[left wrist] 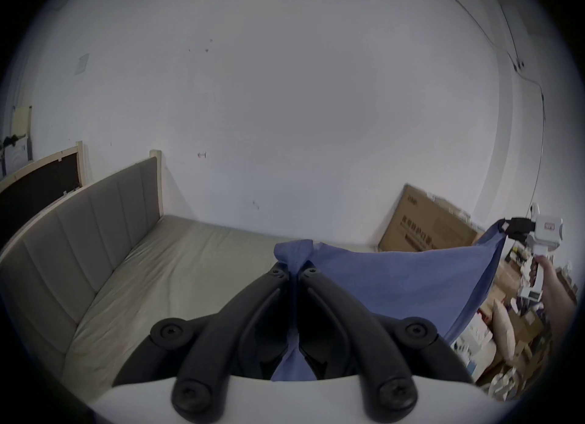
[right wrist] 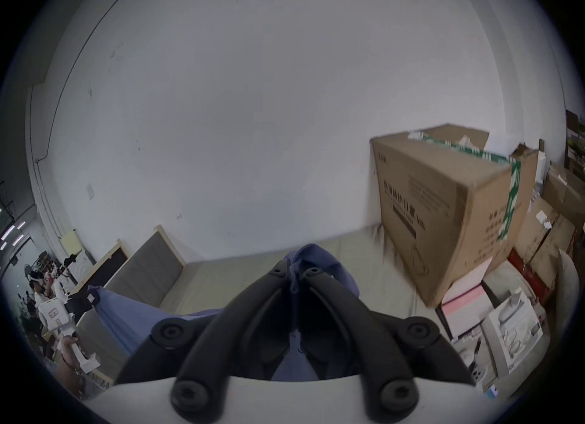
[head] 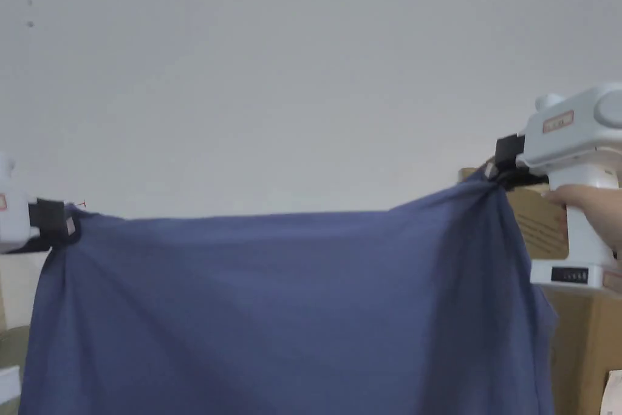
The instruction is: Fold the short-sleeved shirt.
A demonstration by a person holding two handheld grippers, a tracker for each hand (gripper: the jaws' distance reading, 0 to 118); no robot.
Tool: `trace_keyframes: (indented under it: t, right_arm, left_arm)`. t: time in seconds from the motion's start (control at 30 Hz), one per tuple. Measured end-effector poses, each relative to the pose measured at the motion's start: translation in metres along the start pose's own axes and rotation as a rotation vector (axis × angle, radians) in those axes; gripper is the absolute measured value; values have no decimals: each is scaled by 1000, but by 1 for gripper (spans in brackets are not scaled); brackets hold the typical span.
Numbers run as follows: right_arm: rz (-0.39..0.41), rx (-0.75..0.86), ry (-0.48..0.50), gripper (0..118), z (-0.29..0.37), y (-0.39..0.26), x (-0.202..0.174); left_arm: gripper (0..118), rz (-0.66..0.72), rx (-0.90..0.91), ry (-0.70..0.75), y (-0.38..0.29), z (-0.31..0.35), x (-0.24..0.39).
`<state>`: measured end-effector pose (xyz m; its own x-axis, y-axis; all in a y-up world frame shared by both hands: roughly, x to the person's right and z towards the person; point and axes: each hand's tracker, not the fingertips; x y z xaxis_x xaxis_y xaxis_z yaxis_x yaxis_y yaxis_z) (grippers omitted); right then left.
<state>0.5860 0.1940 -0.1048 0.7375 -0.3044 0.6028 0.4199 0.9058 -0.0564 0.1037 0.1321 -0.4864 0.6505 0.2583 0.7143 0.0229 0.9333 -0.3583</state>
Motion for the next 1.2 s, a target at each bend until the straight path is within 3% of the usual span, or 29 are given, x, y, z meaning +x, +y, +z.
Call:
trace_keyframes:
  t: [0.1, 0.3, 0.5, 0.63, 0.83, 0.97, 1.03, 1.1, 1.2]
  right_arm:
    - [51, 60, -20, 3, -20, 29, -13]
    - [53, 156, -44, 3, -53, 65, -31]
    - [129, 192, -85, 3, -87, 39, -32]
    - [96, 46, -125, 3, -118, -46, -3]
    - [-18, -280, -131, 3, -118, -258, 70]
    - [-76, -494, -156, 3, -61, -384, 107]
    - [2, -577, -165, 3, -25, -429, 123]
    - [24, -644, -164, 3, 16, -459, 132]
    - [-67, -665, -142, 3, 75, -486, 148]
  left_arm:
    - [3, -8, 44, 13, 19, -22, 6]
    - [3, -23, 118, 32, 45, -72, 8]
    - [3, -6, 117, 71, 26, -117, 6]
    - [3, 63, -22, 85, -47, -141, -11]
    - [3, 129, -294, 73, -215, -127, -39]
    - [3, 141, -435, 79, -312, -72, -55]
    - [3, 128, -477, 75, -350, -33, -62]
    - [3, 136, -517, 76, -374, 6, -71]
    - [3, 109, -537, 76, -399, 64, -81]
